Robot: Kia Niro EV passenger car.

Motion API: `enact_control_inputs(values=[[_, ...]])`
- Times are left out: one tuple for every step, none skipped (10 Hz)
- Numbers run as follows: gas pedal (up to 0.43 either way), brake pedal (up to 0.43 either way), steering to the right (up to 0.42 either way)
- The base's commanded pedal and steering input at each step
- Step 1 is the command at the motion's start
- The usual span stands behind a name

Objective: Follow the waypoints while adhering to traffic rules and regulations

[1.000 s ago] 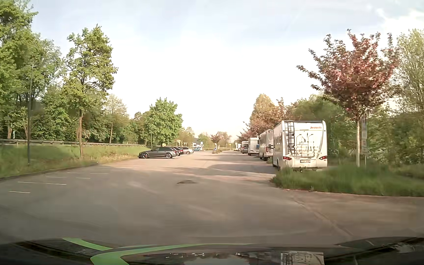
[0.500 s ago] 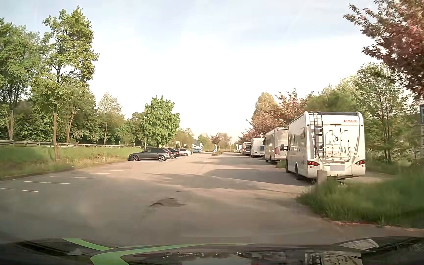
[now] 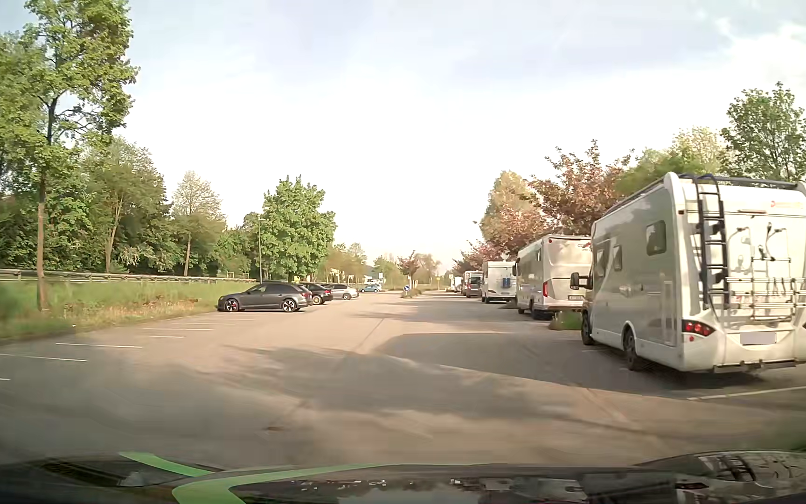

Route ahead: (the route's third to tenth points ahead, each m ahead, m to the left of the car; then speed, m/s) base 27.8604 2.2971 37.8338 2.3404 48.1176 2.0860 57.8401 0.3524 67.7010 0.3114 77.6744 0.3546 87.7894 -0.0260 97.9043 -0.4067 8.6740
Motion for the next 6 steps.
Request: enact_control_inputs(values=[[0.067, 0.000, 0.001], [0.067, 0.000, 0.001], [0.067, 0.000, 0.001], [0.067, 0.000, 0.001], [0.067, 0.000, 0.001], [0.067, 0.000, 0.001]])
